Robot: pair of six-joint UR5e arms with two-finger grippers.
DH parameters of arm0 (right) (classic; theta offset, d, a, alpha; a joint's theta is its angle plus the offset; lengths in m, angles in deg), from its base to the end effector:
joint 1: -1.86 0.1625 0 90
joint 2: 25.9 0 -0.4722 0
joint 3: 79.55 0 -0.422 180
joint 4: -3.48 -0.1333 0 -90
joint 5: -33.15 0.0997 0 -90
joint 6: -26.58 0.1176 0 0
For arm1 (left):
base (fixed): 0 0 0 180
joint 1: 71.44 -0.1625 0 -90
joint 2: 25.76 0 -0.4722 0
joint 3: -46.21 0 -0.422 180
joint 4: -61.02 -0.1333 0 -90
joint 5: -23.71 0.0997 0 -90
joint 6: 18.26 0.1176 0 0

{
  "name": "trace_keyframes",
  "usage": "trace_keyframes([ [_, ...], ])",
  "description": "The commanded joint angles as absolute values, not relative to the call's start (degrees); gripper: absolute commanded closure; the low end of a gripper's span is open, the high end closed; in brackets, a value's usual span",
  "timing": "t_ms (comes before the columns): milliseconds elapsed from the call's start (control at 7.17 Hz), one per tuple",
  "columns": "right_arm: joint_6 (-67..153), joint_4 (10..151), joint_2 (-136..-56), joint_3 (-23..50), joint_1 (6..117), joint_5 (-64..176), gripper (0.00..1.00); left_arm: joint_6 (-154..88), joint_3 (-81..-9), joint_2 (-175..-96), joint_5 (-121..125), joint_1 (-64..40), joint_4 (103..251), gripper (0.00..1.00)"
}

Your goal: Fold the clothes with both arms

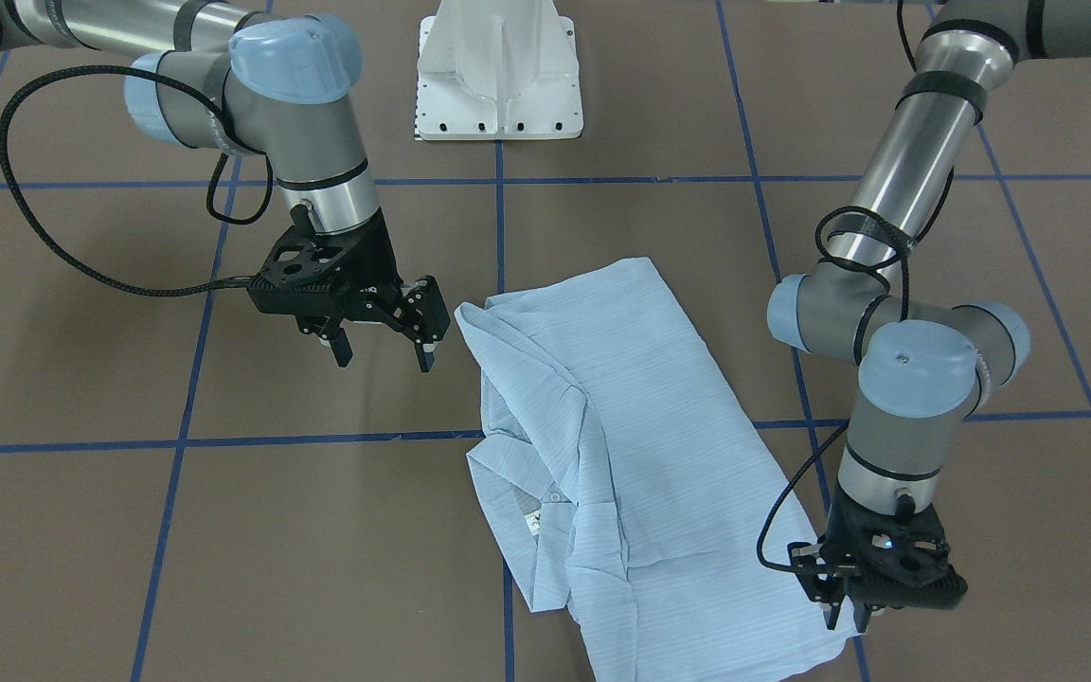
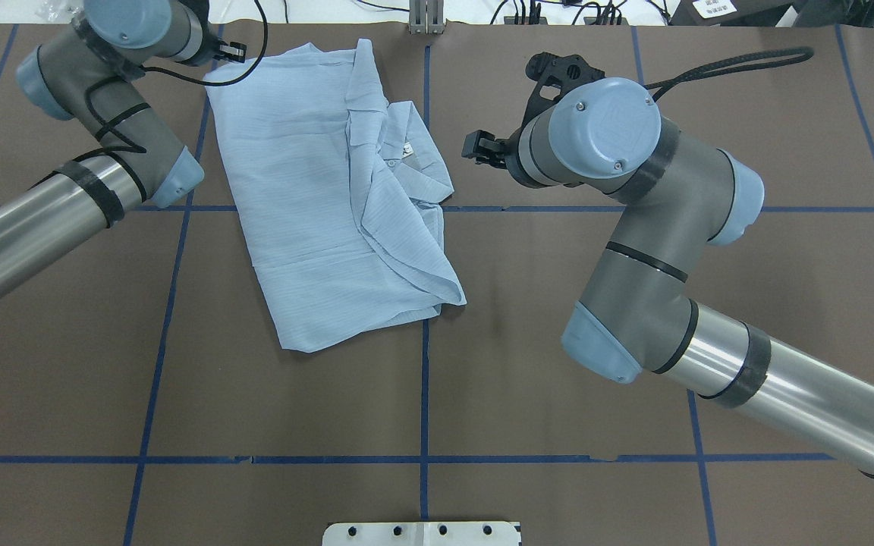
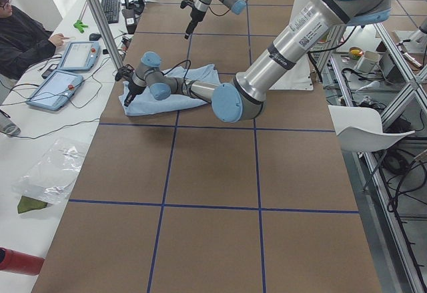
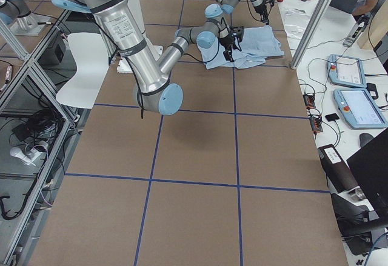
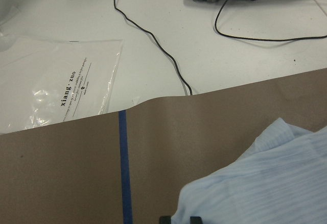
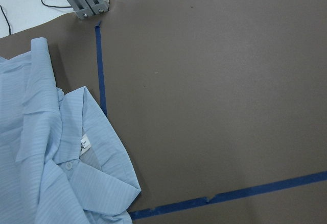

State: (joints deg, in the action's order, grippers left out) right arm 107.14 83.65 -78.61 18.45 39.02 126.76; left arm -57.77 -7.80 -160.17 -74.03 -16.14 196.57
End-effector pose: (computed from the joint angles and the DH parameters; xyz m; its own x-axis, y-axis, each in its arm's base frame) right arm -0.5107 -0.5451 0.2236 0.5417 0.2052 0.8151 -0.4793 0.8720 0.0990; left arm 0.4162 -0.8074 0.4259 0.7937 0.1966 -0.5756 0.2205 0.7890 0.5735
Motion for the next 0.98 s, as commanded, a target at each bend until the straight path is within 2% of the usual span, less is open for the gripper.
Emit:
trace_keyframes([
  [0, 114.2, 91.5, -73.9, 18.1, 37.5, 126.8, 0.01, -51.2, -17.3, -152.0, -82.2, -13.5, 197.8, 0.0],
  [279, 125.4, 93.6, -71.3, 16.0, 31.2, 118.1, 0.01, -52.1, -24.6, -147.9, -82.4, -13.5, 197.2, 0.0],
  [419, 129.5, 93.6, -69.9, 11.7, 29.2, 117.4, 0.01, -52.2, -27.3, -146.0, -83.7, -13.5, 196.9, 0.0],
  [837, 137.5, 93.6, -68.3, 7.7, 23.8, 114.0, 0.03, -57.0, -28.8, -145.6, -84.0, -14.2, 196.9, 0.0],
])
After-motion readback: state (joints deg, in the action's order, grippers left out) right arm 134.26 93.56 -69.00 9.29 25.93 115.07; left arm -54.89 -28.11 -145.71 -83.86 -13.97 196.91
